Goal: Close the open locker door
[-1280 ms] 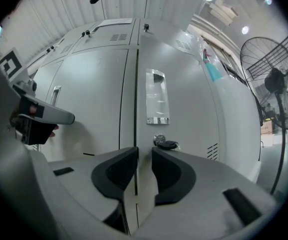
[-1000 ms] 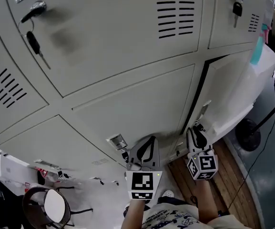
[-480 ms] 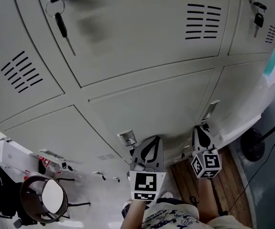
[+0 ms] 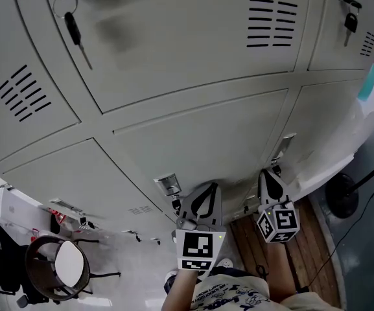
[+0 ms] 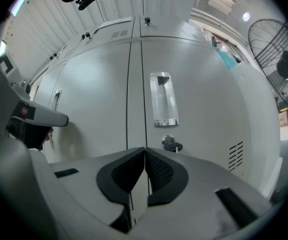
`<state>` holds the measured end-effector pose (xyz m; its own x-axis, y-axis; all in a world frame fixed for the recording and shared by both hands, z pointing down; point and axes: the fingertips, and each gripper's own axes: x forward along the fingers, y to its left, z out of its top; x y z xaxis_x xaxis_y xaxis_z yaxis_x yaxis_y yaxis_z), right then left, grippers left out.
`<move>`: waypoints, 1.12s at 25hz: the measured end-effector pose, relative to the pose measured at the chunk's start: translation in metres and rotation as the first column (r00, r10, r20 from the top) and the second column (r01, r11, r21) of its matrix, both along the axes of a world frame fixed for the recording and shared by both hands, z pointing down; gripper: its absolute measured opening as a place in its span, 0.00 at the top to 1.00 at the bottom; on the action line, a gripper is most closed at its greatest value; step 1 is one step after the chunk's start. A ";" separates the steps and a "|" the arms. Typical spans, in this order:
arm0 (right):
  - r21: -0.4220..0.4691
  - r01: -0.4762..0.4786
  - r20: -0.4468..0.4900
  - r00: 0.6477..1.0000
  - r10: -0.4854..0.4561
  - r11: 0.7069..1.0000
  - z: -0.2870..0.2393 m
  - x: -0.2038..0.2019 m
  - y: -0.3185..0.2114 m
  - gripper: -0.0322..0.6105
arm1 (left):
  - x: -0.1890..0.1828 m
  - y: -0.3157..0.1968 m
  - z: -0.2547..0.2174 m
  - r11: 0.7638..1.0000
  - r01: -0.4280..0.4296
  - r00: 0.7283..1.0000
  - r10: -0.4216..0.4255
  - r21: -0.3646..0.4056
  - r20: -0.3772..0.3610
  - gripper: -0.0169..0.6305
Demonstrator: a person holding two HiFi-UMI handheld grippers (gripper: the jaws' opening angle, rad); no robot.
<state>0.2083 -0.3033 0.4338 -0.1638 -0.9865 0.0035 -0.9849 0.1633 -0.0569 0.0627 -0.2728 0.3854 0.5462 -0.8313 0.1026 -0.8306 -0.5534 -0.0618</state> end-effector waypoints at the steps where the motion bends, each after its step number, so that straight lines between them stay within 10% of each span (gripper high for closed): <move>1: 0.004 0.002 -0.003 1.000 -0.002 1.000 -0.001 -0.002 0.002 0.96 | 0.001 0.000 0.001 1.000 -0.001 1.000 0.001 0.000 0.000 0.96; 28: 0.075 -0.347 -0.024 0.937 0.350 0.935 -0.046 0.017 0.131 0.96 | 0.024 0.038 -0.002 0.959 -0.282 0.959 0.282 0.017 -0.029 0.96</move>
<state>0.2252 -0.1718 0.3880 0.1893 -0.9796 -0.0668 -0.9819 -0.1883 -0.0209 0.0870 -0.2348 0.3832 0.7614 -0.6442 0.0728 -0.6425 -0.7648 -0.0471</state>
